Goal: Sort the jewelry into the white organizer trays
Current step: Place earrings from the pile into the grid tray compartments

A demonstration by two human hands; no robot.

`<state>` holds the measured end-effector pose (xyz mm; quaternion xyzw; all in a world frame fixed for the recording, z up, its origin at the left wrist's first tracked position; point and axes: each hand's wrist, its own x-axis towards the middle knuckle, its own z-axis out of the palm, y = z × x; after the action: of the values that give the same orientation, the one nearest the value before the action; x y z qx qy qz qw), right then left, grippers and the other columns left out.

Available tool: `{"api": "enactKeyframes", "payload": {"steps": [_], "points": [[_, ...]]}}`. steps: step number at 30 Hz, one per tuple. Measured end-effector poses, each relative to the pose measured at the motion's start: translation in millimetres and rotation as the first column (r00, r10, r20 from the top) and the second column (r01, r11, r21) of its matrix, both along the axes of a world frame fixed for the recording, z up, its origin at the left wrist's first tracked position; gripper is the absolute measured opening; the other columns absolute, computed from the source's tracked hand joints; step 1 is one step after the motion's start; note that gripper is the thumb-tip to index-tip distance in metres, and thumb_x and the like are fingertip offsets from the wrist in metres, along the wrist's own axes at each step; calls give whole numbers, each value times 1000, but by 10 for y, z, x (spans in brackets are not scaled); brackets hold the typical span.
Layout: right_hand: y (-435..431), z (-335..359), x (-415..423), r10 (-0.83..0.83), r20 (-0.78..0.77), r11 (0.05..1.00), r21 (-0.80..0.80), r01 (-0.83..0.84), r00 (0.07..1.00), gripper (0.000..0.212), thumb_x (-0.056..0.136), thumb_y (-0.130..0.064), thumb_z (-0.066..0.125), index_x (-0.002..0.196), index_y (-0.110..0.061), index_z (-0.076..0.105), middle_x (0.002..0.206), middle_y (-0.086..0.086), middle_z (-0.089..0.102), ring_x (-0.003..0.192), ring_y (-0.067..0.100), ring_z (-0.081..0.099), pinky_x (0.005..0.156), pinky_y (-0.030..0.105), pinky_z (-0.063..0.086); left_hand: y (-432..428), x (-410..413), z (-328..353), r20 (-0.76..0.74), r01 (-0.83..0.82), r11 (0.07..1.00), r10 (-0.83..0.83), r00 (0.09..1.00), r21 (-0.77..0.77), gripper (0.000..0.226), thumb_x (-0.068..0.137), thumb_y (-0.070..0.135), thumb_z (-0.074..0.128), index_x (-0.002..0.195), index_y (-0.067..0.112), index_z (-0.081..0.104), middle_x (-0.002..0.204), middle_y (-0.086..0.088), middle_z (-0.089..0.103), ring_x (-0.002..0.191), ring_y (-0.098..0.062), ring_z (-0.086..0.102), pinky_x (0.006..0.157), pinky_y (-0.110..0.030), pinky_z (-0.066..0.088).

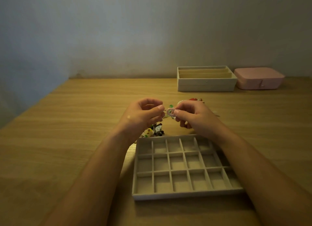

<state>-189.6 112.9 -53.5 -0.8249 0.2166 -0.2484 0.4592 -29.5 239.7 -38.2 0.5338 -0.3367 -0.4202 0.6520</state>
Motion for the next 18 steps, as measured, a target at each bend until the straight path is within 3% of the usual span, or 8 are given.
{"api": "enactKeyframes", "payload": {"steps": [3, 7, 13, 15, 18], "points": [[13, 14, -10, 57, -32, 998, -17, -58, 998, 16, 99, -28, 63, 92, -16, 71, 78, -1, 67, 69, 10, 64, 64, 24, 53, -4, 9, 13, -52, 5, 1000, -6, 999, -14, 38, 69, 8, 77, 106, 4, 68, 102, -14, 72, 96, -26, 70, 79, -29, 58], [61, 57, 27, 77, -98, 995, -54, -83, 992, 16, 98, -30, 63, 92, -18, 72, 80, -1, 69, 74, 16, 67, 73, 38, 58, 35, -6, 68, 85, 9, 1000, -9, 996, 4, 35, 72, 13, 78, 106, 9, 73, 104, -14, 75, 101, -29, 71, 91, -38, 55], [250, 225, 62, 94, -227, 989, -93, -118, 969, 24, 106, -34, 48, 94, -23, 65, 82, -2, 66, 70, 10, 58, 66, 29, 49, 186, -4, 312, 429, -59, 996, 25, 903, 65, 19, 87, 8, 72, 105, 15, 74, 95, -4, 77, 89, -17, 74, 80, -27, 59], [354, 269, 86, 94, -243, 985, -117, -125, 966, 31, 108, -35, 42, 96, -18, 64, 82, -2, 64, 70, 9, 54, 65, 28, 45, 289, 29, 362, 484, -71, 994, 22, 875, 85, 18, 88, 9, 73, 104, 17, 75, 93, -2, 77, 84, -15, 73, 75, -25, 59], [510, 314, 120, 106, -269, 978, -146, -150, 957, 31, 108, -36, 43, 91, -19, 64, 82, 0, 62, 73, 11, 54, 67, 32, 44, 451, 68, 352, 508, -103, 988, 31, 861, 114, 18, 86, 8, 75, 102, 16, 76, 87, -2, 77, 77, -18, 72, 75, -34, 60]]}}
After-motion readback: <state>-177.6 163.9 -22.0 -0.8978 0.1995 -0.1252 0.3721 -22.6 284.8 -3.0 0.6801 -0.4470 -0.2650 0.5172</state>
